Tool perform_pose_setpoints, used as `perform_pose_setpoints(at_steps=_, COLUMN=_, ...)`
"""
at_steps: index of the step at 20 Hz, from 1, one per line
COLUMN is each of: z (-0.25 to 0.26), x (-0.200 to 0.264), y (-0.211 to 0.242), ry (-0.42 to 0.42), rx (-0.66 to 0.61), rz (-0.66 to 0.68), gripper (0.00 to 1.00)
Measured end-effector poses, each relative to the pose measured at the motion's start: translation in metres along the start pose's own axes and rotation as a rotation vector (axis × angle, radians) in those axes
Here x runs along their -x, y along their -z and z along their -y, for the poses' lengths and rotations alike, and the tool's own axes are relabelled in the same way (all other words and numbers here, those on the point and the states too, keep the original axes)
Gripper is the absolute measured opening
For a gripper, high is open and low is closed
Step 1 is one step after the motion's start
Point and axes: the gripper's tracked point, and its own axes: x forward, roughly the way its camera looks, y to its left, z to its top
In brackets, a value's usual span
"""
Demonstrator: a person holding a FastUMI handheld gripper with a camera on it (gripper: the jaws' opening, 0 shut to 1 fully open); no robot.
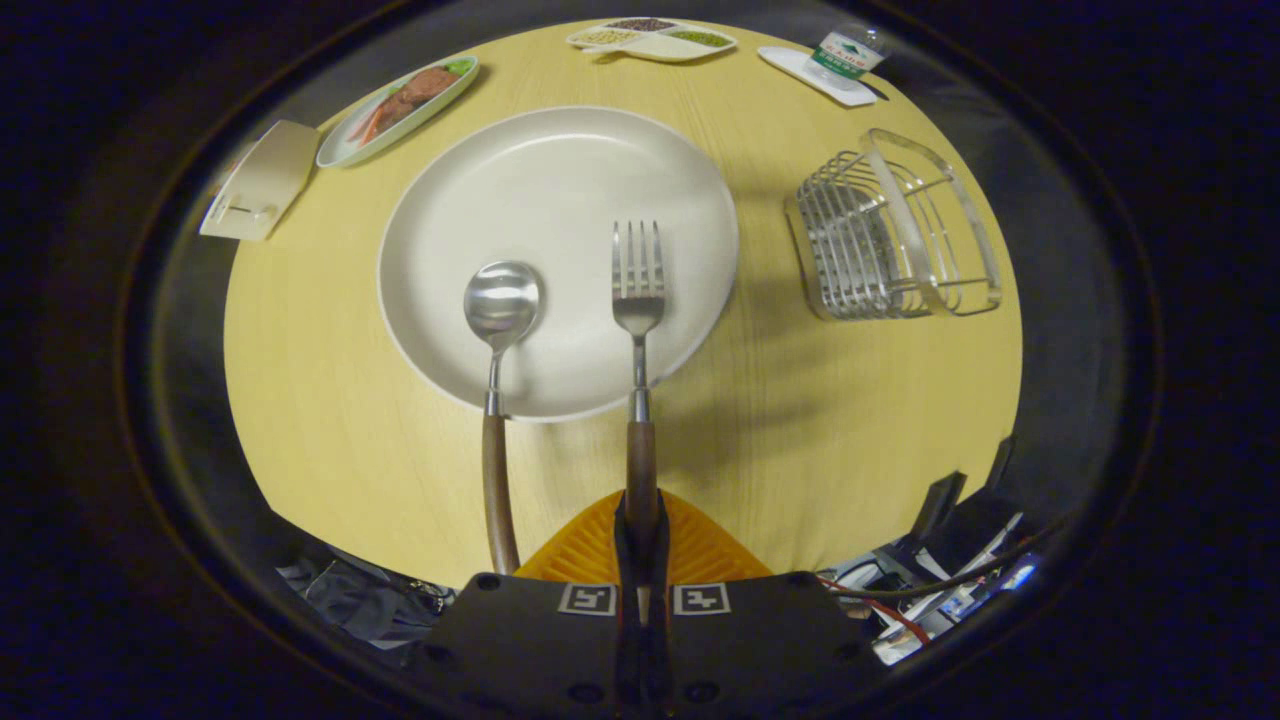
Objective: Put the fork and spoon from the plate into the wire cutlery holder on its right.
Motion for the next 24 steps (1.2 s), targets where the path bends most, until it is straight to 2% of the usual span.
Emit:
perform_pose_setpoints(at_steps=4, z=0.011, x=0.041, y=-0.011, ry=-0.003, rx=-0.077, rz=0.04, gripper=0.07)
perform_pose_setpoints(at_steps=12, z=0.054, x=0.088, y=-0.017, ry=-0.033, rx=-0.27, rz=-0.033, gripper=0.07)
perform_pose_setpoints(at_steps=15, z=0.069, x=0.086, y=-0.026, ry=-0.055, rx=-0.337, rz=-0.088, gripper=0.07)
perform_pose_setpoints(at_steps=19, z=0.074, x=0.074, y=-0.043, ry=-0.13, rx=-0.419, rz=-0.168, gripper=0.07)
perform_pose_setpoints(at_steps=24, z=0.072, x=0.055, y=-0.054, ry=-0.2, rx=-0.422, rz=-0.282, gripper=0.07)
